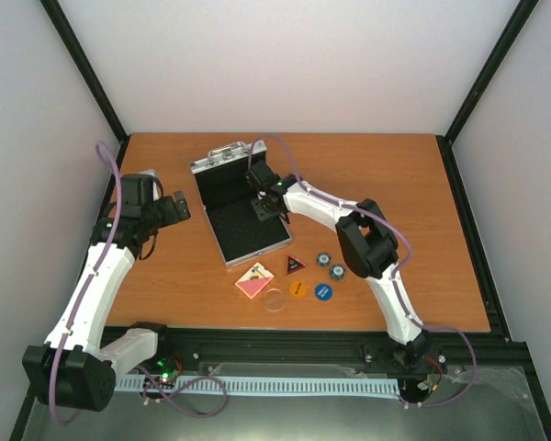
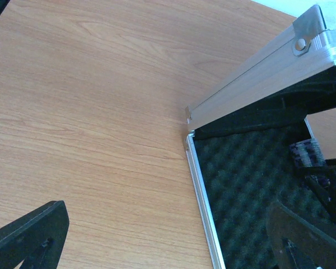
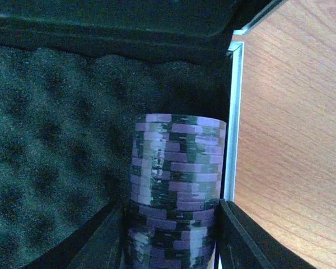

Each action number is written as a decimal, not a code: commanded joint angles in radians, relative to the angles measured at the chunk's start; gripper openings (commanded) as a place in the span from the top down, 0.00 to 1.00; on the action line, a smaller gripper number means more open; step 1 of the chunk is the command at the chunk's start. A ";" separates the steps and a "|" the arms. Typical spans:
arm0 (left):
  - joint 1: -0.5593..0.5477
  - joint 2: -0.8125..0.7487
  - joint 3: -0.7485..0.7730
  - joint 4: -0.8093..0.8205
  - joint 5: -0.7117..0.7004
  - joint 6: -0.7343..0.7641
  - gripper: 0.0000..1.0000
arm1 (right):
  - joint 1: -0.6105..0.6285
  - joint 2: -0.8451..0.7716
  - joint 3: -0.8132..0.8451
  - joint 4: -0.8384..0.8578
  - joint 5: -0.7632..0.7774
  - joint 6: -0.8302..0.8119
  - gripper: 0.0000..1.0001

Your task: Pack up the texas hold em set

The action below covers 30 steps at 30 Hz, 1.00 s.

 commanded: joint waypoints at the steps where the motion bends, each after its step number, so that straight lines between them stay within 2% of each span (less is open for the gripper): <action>1: -0.004 -0.015 0.014 0.001 -0.006 -0.007 0.00 | 0.004 0.036 0.024 -0.023 0.024 0.010 0.57; 3: -0.004 -0.015 0.014 -0.002 -0.005 -0.006 0.00 | 0.004 0.042 0.027 -0.026 0.032 0.012 0.61; 8: -0.004 -0.020 0.013 -0.005 -0.007 -0.004 0.00 | 0.004 0.056 0.031 -0.030 0.028 0.013 0.61; 9: -0.004 -0.021 0.013 -0.005 -0.010 -0.004 0.00 | 0.004 0.057 0.031 -0.029 0.025 0.013 0.66; 12: -0.004 -0.021 0.014 -0.006 -0.010 -0.001 0.00 | 0.005 0.058 0.030 -0.021 0.030 0.017 0.89; 15: -0.004 -0.021 0.014 -0.005 -0.009 -0.002 0.00 | 0.004 0.049 0.019 0.007 0.034 0.022 0.97; 21: -0.004 -0.022 0.013 -0.007 -0.010 -0.002 0.00 | 0.004 -0.007 -0.080 0.147 0.062 0.054 0.97; 27: -0.004 -0.024 0.012 -0.009 -0.010 -0.003 0.00 | 0.004 -0.014 -0.087 0.197 0.070 0.059 0.97; 30: -0.004 -0.030 0.011 -0.011 -0.012 -0.003 0.00 | 0.004 0.013 -0.057 0.168 0.069 0.059 0.89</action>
